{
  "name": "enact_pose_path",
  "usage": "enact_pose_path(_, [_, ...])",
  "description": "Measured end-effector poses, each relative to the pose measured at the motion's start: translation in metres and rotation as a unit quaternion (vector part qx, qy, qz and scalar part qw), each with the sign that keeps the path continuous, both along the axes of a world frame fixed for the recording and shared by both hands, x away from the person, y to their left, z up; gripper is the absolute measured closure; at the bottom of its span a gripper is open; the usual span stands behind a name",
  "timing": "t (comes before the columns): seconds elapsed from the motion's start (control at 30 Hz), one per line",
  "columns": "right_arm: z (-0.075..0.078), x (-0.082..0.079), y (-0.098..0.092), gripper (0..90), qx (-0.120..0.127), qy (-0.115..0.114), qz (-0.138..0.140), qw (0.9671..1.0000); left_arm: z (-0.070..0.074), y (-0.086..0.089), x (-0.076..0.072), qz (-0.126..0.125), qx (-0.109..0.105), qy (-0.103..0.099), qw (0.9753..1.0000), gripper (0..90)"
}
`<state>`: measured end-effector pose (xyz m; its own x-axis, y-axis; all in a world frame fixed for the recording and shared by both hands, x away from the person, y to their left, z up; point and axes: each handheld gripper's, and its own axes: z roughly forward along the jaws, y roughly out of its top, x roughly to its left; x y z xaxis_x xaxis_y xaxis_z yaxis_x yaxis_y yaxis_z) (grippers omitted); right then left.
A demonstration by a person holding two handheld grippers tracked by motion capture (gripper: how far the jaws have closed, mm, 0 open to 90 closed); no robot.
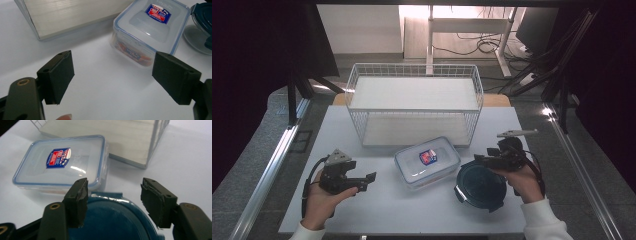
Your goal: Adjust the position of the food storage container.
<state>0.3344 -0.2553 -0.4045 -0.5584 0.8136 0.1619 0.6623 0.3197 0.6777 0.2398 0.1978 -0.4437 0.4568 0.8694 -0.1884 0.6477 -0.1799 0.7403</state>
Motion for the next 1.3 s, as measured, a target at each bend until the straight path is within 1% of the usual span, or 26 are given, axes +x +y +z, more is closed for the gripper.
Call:
enact_pose_path(0.07, [0.001, 0.007, 0.007, 41.2, -0.004, 0.007, 0.004, 1.0000, -0.001, 0.000, 0.000, 0.001, 0.000, 0.001, 1.0000, 17.4])
enact_pose_path(0.17, [-0.001, 0.018, 0.020, 43.5, -0.027, 0.021, 0.020, 0.9992, -0.003, -0.001, 0.002, 0.001, 0.003, 0.005, 1.0000, 17.4])
enact_pose_path(0.2, [-0.002, 0.021, 0.024, 45.6, -0.032, 0.024, 0.024, 0.9989, -0.004, -0.002, 0.002, 0.001, 0.004, 0.007, 1.0000, 17.4])
enact_pose_path(0.3, [-0.005, 0.029, 0.033, 53.7, -0.045, 0.031, 0.029, 0.9981, -0.006, -0.002, 0.003, 0.001, 0.006, 0.012, 0.9999, 17.4])
enact_pose_path(0.4, [-0.010, 0.039, 0.040, 63.6, -0.051, 0.043, 0.027, 0.9974, -0.008, -0.001, 0.003, 0.003, 0.006, 0.014, 0.9999, 17.4])
enact_pose_path(0.5, [-0.014, 0.047, 0.044, 73.8, -0.056, 0.053, 0.025, 0.9967, -0.008, 0.001, 0.003, 0.004, 0.006, 0.014, 0.9999, 17.4])
enact_pose_path(0.6, [-0.018, 0.054, 0.046, 82.4, -0.062, 0.057, 0.024, 0.9962, -0.009, 0.002, 0.003, 0.005, 0.007, 0.015, 0.9998, 17.4])
enact_pose_path(0.7, [-0.024, 0.062, 0.048, 88.1, -0.065, 0.062, 0.021, 0.9958, -0.010, 0.002, 0.004, 0.006, 0.009, 0.017, 0.9998, 17.4])
enact_pose_path(0.83, [-0.033, 0.070, 0.053, 88.6, -0.074, 0.075, 0.021, 0.9942, -0.013, 0.001, 0.005, 0.005, 0.012, 0.021, 0.9997, 17.4])
enact_pose_path(0.97, [-0.039, 0.073, 0.059, 88.7, -0.086, 0.079, 0.027, 0.9927, -0.015, 0.001, 0.006, 0.004, 0.014, 0.024, 0.9996, 17.4])
enact_pose_path(1.07, [-0.044, 0.074, 0.065, 88.7, -0.102, 0.084, 0.035, 0.9907, -0.016, 0.000, 0.007, 0.003, 0.017, 0.027, 0.9995, 17.4])
enact_pose_path(1.13, [-0.048, 0.074, 0.068, 88.7, -0.109, 0.082, 0.041, 0.9898, -0.017, 0.000, 0.007, 0.005, 0.017, 0.028, 0.9995, 17.4])
enact_pose_path(1.23, [-0.052, 0.072, 0.073, 88.9, -0.130, 0.075, 0.044, 0.9876, -0.018, 0.001, 0.008, 0.006, 0.018, 0.029, 0.9994, 17.4])
enact_pose_path(1.3, [-0.052, 0.072, 0.074, 88.9, -0.131, 0.075, 0.043, 0.9876, -0.019, 0.001, 0.008, 0.006, 0.020, 0.030, 0.9994, 17.4])
